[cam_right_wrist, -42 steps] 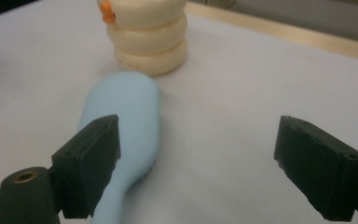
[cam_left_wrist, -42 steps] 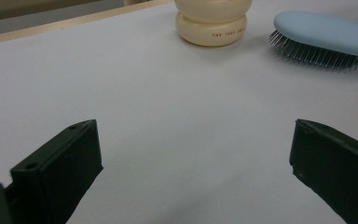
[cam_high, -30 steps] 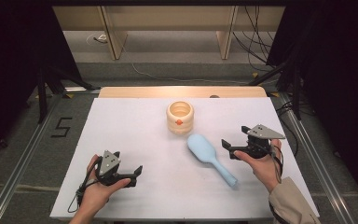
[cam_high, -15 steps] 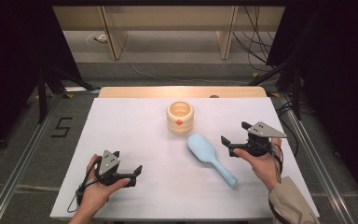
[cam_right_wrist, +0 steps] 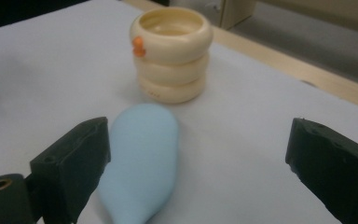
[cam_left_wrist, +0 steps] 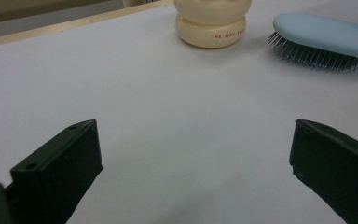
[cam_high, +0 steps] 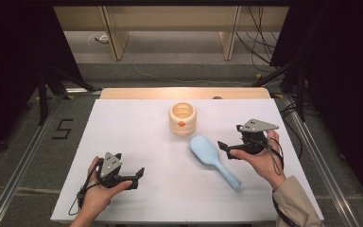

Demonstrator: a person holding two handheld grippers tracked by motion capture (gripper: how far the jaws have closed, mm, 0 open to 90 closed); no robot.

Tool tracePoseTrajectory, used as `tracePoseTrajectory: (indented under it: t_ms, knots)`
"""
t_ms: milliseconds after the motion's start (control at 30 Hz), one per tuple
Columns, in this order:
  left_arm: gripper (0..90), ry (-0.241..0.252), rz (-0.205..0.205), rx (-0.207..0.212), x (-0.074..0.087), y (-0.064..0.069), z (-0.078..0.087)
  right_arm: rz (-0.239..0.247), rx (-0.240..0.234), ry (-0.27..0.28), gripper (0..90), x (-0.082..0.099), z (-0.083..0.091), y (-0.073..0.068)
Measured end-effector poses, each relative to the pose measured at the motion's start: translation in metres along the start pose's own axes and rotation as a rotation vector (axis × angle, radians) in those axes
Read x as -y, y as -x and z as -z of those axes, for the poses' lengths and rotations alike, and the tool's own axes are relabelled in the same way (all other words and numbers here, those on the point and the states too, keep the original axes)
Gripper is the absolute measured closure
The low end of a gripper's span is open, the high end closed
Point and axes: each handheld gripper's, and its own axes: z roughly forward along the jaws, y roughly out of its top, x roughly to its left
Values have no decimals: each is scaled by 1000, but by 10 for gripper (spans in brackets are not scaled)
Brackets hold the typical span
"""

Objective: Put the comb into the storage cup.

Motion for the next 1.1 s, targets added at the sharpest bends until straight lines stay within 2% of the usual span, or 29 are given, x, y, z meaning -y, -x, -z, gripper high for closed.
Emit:
tracePoseTrajectory:
  t_ms: [233, 633, 800, 900, 1100]
  knots:
    - [17, 0, 2, 1, 0, 0, 0, 10, -68, -272, 136, -2, -18, -11]
    - [17, 0, 2, 2, 0, 0, 0, 11, -99, -563, 222, 0, -42, -25]
    - [18, -1, 2, 2, 0, 0, 0, 9, -93, -622, 247, 1, -51, -28]
    - [18, 0, 3, 3, 0, 0, 0, -1, -106, -664, 263, 3, -55, -30]
    - [18, -2, 2, 4, 0, 0, 0, -9, -102, -697, 288, 7, -62, -32]
